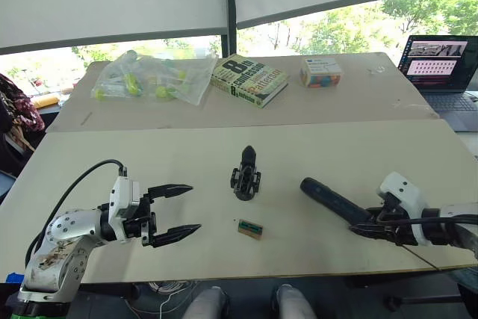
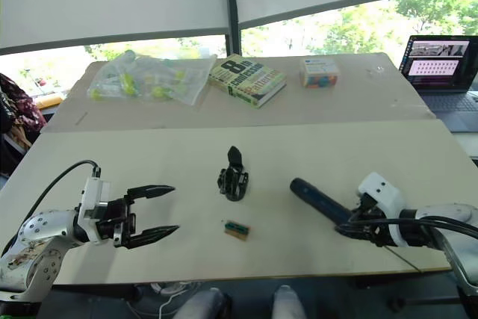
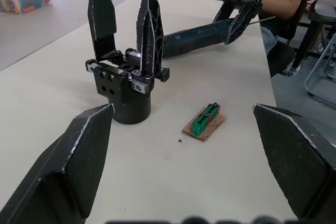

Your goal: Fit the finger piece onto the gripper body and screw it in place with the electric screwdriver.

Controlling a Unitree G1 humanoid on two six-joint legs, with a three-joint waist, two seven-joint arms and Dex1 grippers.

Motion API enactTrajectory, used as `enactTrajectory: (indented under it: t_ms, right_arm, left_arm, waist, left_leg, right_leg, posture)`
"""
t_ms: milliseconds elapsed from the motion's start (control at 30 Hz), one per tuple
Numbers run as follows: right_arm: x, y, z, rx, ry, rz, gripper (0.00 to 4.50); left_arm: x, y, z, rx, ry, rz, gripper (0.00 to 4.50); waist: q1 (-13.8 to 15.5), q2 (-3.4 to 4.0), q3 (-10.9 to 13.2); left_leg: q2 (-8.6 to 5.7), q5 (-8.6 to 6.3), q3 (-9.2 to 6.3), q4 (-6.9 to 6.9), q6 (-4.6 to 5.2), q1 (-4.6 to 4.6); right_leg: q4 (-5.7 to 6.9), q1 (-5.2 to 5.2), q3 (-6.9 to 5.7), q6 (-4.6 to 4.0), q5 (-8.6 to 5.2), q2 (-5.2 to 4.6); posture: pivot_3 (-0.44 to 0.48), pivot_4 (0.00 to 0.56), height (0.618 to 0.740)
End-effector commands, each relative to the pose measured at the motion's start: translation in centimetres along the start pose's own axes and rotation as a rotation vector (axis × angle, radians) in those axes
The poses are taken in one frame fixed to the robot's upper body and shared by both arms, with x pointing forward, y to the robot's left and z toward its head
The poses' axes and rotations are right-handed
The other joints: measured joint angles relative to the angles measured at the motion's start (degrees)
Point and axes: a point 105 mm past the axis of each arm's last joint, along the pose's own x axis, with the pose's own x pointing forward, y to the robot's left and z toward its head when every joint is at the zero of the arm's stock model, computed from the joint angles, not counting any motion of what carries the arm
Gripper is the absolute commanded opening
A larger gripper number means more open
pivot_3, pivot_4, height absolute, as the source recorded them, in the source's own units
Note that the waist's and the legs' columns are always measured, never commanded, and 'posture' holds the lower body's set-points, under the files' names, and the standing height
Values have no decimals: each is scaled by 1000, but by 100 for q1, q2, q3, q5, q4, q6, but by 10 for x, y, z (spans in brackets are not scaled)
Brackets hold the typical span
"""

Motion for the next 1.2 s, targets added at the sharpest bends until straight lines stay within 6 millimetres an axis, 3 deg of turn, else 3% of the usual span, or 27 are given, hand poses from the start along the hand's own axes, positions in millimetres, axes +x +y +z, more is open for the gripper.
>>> enactTrajectory:
  t_ms: [33, 133, 167, 300, 333, 733, 900, 1200]
  right_arm:
    - [5, -1, 8, -58, -25, 20, 1966]
    - [6, 1, 4, -36, 12, 59, 1966]
    - [5, 2, 4, -35, 19, 70, 3017]
    - [1, -2, 9, -66, 32, 66, 4318]
    - [-1, -4, 12, -76, 38, 58, 4472]
    - [-32, -3, 35, -75, 395, 17, 4472]
    - [-24, 4, 43, -98, 447, 25, 4472]
    - [1, -1, 51, -156, 478, -25, 4472]
  left_arm:
    - [5, -5, 4, 14, -15, -16, 4500]
    - [5, -7, 3, 10, -3, -32, 4500]
    - [5, -8, 3, 10, -2, -33, 4500]
    - [6, -9, 3, 7, -4, -34, 4500]
    - [6, -10, 2, 4, -4, -35, 4500]
    - [16, -11, 2, -6, -14, -71, 4500]
    - [19, -15, 2, -10, -16, -87, 4500]
    - [23, -28, -2, -37, -26, -98, 4500]
  waist:
    - [-9, -2, 1]
    - [-9, -4, 0]
    - [-10, -4, 0]
    - [13, -12, 0]
    - [12, -13, 0]
    - [7, -13, 1]
    - [10, -14, 1]
    - [15, -15, 1]
  left_leg:
    - [1, 0, 0, 0, 0, 0]
    - [0, 0, 0, 0, 0, 0]
    - [0, 0, 0, 0, 0, 1]
    - [2, 0, 0, 0, 0, 0]
    - [1, 0, 0, 0, 0, 0]
    - [5, -1, 0, 0, -1, -6]
    - [3, -3, 0, 0, 2, -14]
    - [-1, -3, 1, 0, 2, -15]
  right_leg:
    - [0, 1, 0, 0, 0, 1]
    - [0, 1, 0, 0, 0, 1]
    - [0, 2, 1, -1, 0, 1]
    - [0, 3, -2, -1, 1, 1]
    - [-1, 3, -1, -1, 0, 0]
    - [-5, -5, -10, -1, -1, -3]
    - [-7, -12, -11, -1, 0, -8]
    - [-3, -18, -10, -2, 1, -11]
  posture:
    - [0, 150, 740]
    - [0, 150, 740]
    - [0, 150, 740]
    - [0, 150, 740]
    - [0, 150, 740]
    - [0, 150, 740]
    - [0, 150, 740]
    - [0, 150, 740]
